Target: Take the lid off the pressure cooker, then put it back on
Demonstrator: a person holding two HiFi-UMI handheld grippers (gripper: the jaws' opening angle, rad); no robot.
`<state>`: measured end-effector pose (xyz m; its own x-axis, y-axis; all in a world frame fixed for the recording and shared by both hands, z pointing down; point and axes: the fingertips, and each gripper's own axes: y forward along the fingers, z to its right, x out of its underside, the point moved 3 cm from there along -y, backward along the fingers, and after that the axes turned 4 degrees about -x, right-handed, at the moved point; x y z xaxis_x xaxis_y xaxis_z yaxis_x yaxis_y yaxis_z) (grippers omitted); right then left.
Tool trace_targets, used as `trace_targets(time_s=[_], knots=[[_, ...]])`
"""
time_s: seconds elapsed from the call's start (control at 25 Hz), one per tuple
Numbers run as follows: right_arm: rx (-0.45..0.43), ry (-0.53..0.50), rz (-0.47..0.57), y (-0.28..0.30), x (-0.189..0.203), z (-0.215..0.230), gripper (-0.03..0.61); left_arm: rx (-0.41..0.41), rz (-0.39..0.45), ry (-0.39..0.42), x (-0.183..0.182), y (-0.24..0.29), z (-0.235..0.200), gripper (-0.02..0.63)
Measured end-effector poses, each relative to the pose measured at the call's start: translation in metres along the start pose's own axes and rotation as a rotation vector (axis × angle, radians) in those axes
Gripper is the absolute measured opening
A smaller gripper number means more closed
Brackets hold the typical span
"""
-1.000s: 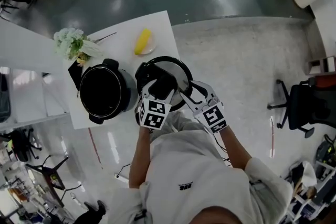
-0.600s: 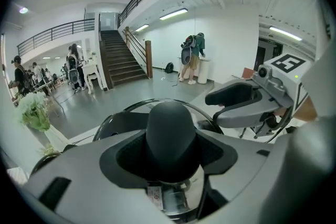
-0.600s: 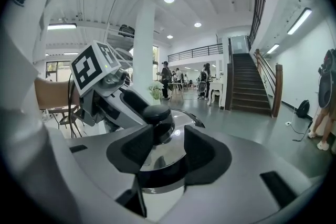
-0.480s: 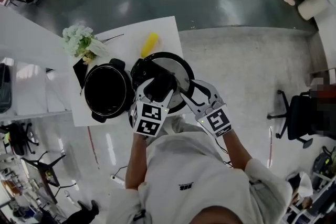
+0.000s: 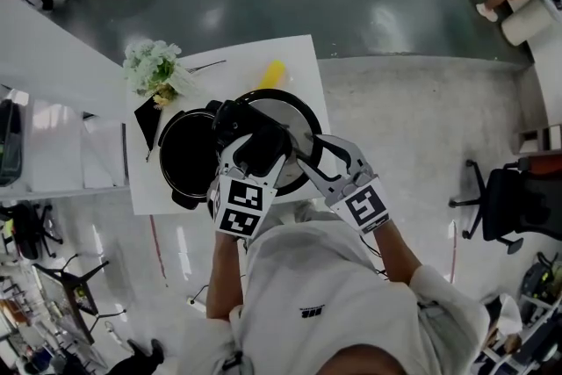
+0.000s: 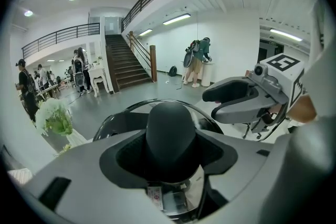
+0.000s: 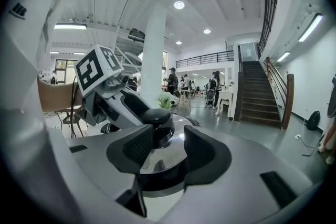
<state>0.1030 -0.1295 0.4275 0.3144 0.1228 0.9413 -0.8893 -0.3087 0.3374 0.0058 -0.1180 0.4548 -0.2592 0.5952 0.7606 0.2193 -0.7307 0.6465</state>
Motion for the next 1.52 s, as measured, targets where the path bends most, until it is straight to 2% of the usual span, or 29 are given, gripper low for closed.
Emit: trace_targets(time_s=[0.64,1.08,1.52], knots=[[-0.001,-0.011,-0.023,0.086,-0.031,-0.063,0.186,0.072,-0.041,0.033,0.056,-0.046,-0.094,0.287],[0.033,0.004,-0.045,0.132,-0.038,-0.092,0.186,0.210,-0.075,0.131,0.081,-0.057,-0.137,0.287],[0.064,0.028,-0.052,0.157,-0.042,-0.105,0.186,0.333,-0.154,0.223,0.102,-0.056,-0.161,0.287]])
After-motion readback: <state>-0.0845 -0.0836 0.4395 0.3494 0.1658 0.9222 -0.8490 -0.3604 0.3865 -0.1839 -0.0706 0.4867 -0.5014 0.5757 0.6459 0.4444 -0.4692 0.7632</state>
